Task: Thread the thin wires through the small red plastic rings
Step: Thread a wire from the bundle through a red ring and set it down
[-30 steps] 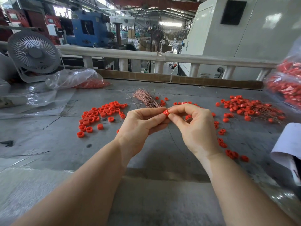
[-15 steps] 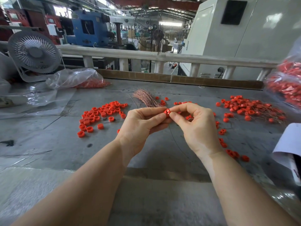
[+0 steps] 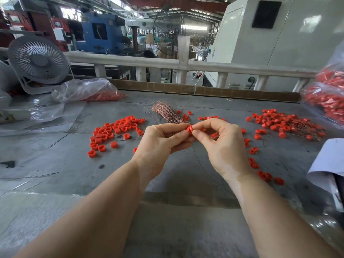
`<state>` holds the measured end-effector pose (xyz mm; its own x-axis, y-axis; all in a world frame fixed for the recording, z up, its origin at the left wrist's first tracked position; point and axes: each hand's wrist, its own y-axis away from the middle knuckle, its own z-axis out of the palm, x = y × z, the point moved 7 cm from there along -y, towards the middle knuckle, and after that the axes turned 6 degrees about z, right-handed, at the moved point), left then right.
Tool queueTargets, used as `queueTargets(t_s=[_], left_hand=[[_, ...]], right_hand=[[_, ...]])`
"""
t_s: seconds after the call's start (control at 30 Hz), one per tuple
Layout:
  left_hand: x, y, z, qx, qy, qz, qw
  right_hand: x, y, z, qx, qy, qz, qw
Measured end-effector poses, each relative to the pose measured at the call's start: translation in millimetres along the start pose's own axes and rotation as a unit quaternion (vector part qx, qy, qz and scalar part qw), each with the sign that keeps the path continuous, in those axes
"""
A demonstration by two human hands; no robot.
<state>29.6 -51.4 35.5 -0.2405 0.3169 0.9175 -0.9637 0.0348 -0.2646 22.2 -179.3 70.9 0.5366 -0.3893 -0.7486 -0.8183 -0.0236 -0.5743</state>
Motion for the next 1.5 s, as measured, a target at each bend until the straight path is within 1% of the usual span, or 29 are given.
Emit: queueTargets(t_s=[0.57, 0.83, 1.17, 1.5], left_hand=[[-1.4, -0.3, -0.3, -0.004, 0.021, -0.023, 1.000], [-1.9, -0.8, -0.9, -0.003, 0.010, -0.022, 1.000], [-0.5, -0.7, -1.1, 0.000, 0.006, -0.003, 1.000], [9.5, 0.8, 0.6, 0.006, -0.043, 0.059, 0.997]], right_hand=[[1.6, -0.1, -0.7, 0.012, 0.006, 0.007, 1.000], [0.8, 0.3, -0.4, 0.006, 0.015, 0.009, 1.000], [-1.7, 0.8, 0.1, -0.002, 0.006, 0.004, 1.000], [-0.9, 0.3, -0.5, -0.002, -0.018, -0.001, 1.000]])
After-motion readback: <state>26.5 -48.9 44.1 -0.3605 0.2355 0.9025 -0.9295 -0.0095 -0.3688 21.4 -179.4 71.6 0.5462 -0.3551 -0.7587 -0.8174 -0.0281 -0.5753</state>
